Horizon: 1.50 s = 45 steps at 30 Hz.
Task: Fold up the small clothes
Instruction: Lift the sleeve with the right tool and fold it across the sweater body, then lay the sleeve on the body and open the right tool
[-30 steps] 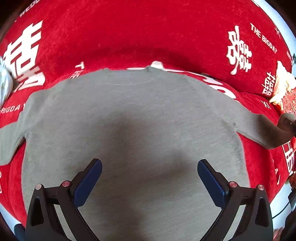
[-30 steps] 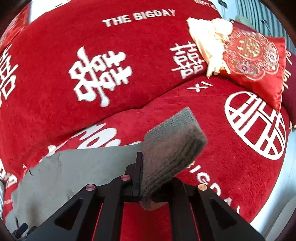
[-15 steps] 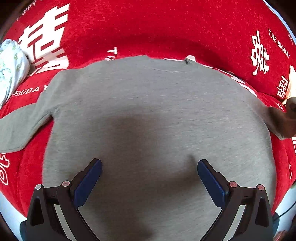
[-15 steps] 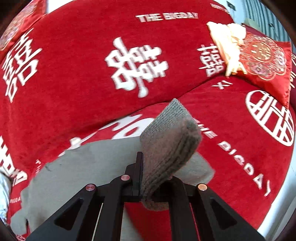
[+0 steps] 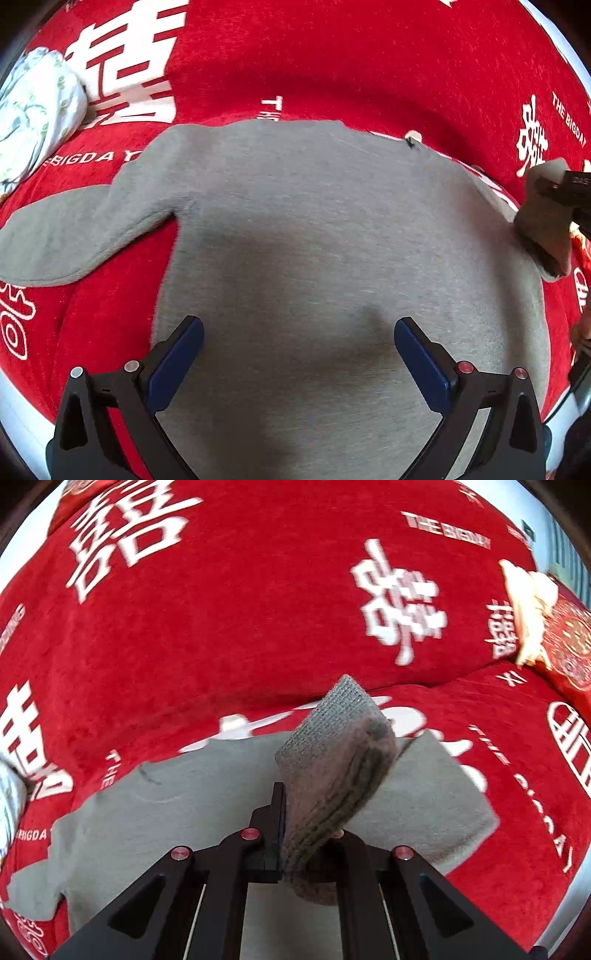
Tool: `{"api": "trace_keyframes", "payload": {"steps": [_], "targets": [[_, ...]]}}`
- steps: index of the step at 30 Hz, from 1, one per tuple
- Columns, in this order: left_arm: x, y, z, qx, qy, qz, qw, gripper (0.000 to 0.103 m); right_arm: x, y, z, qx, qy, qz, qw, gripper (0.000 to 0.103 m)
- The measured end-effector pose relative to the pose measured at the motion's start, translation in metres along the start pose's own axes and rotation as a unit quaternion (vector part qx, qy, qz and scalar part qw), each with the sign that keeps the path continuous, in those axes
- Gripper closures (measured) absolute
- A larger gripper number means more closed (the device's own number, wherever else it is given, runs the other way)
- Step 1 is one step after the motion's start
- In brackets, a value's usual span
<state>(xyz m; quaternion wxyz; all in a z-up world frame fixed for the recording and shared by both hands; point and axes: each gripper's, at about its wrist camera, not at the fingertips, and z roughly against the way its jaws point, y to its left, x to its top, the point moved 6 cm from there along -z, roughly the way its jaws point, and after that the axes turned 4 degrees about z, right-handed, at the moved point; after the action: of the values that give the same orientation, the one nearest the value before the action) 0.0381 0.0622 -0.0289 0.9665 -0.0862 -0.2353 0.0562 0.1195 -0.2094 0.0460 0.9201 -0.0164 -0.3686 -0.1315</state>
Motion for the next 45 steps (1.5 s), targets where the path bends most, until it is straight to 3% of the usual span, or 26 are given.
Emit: {"api": "trace_keyframes", "payload": {"steps": [17,29,32,34,36,40,45], "targets": [[0.003,0.056,0.023,-0.012,-0.018,0.054,0.9983,0.0,-0.03,0.168,-0.022,0.076,0.035,0.112,0.99,0.096],[-0.001,0.086,0.026,-0.01,-0.019,0.092,0.9955,0.0,-0.068,0.221,-0.045,0.088,0.076,0.167,0.979,0.094],[-0.002,0.087,0.026,-0.01,-0.018,0.096,0.9952,0.0,-0.08,0.226,-0.051,0.106,0.097,0.176,0.974,0.082],[-0.002,0.086,0.027,-0.009,-0.018,0.096,0.9952,0.0,-0.086,0.232,-0.05,0.127,0.109,0.186,0.968,0.049],[-0.001,0.083,0.03,-0.006,-0.02,0.094,0.9954,0.0,-0.086,0.236,-0.04,0.146,0.096,0.197,0.965,0.034],[0.003,0.077,0.033,-0.004,-0.023,0.089,0.9958,0.0,-0.069,0.219,-0.012,0.18,0.061,0.197,0.962,0.032],[0.013,0.051,0.031,-0.003,-0.022,0.064,0.9977,0.0,-0.042,0.148,0.001,0.155,0.026,0.152,0.976,0.024]]}}
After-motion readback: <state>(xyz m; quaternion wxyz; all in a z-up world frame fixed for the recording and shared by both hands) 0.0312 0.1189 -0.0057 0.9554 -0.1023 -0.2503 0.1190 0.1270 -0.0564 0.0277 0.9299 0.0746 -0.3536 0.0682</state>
